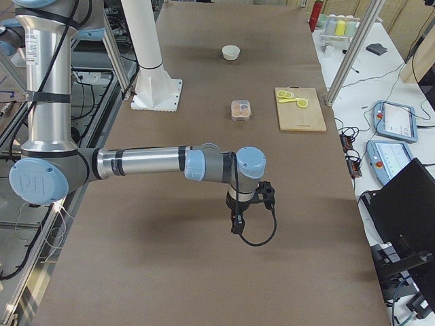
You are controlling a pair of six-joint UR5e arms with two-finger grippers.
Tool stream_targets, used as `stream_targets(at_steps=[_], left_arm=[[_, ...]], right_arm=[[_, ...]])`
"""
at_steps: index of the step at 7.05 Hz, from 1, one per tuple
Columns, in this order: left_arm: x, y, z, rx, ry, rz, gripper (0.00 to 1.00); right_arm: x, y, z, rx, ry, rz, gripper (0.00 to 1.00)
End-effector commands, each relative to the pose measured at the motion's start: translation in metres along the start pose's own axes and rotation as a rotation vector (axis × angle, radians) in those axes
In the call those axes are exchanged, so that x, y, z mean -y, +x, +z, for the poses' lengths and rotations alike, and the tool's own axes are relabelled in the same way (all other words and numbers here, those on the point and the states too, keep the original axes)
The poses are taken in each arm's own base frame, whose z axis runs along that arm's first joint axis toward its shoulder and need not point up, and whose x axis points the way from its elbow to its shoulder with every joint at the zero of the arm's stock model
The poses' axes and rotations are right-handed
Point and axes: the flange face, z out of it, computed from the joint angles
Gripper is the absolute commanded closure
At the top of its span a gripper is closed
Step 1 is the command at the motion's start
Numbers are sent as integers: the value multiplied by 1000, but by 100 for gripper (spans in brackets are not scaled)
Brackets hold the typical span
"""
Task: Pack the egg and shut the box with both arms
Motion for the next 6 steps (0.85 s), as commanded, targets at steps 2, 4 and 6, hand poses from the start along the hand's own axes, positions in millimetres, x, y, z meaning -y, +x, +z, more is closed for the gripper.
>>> stream_targets(at_steps=[2, 4, 6], left_arm=[[0, -1, 1, -1, -5, -3, 2], [0, 1, 1, -9, -4, -2, 2], [2, 2, 0, -11, 0, 2, 2]], right_arm=[[-1, 1, 1, 0, -2, 2, 0], [-2, 0, 0, 1, 0, 2, 0], [-2, -1, -1, -1, 3, -2, 0]])
